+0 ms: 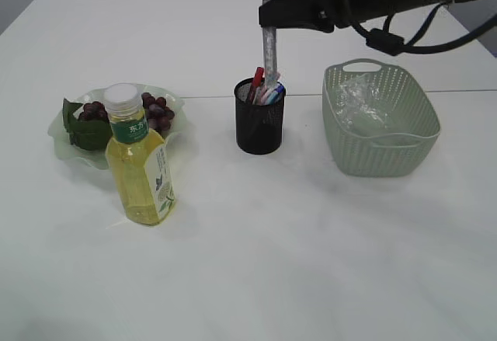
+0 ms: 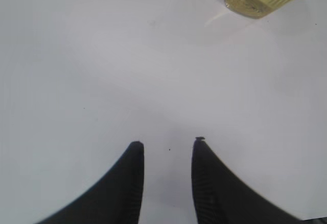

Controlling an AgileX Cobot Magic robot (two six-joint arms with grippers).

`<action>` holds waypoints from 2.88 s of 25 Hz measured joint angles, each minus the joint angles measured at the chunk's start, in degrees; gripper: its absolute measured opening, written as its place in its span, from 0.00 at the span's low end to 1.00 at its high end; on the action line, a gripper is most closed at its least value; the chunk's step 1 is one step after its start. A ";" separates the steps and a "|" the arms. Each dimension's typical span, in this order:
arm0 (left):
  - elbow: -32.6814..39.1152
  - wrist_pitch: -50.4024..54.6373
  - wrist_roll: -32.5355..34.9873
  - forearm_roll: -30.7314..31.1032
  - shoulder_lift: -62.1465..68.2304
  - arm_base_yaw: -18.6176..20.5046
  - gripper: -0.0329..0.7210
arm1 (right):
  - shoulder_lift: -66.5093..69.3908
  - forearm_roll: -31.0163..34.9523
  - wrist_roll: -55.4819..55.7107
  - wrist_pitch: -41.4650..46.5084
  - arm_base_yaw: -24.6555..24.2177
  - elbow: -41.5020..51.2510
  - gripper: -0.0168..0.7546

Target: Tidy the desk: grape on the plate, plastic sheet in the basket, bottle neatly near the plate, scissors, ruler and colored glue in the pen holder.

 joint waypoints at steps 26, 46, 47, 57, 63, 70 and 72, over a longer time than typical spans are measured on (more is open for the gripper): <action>0.00 -1.91 0.00 0.00 0.00 0.00 0.36 | 28.69 27.79 -53.20 -2.08 -0.36 -19.25 0.09; 0.00 -4.17 0.00 0.86 0.00 0.00 0.36 | 31.73 28.19 -53.44 -1.93 -0.36 -20.42 0.34; 0.00 -4.17 0.00 0.86 0.00 0.00 0.36 | 31.73 28.19 -53.44 -1.70 -0.36 -20.42 0.36; 0.00 -4.30 0.00 0.86 0.00 0.00 0.36 | 25.63 14.31 -36.92 -6.57 -0.48 -20.42 0.38; 0.00 -4.30 0.00 0.86 0.00 0.00 0.36 | 13.58 -18.11 -1.24 -5.53 -0.48 -20.42 0.38; 0.00 -4.30 0.00 -0.68 0.00 0.00 0.36 | 5.01 -51.92 39.50 9.69 -0.48 -20.42 0.38; 0.00 -4.30 0.00 -1.37 0.00 0.00 0.36 | 3.46 -60.81 47.92 12.63 -0.48 -20.04 0.38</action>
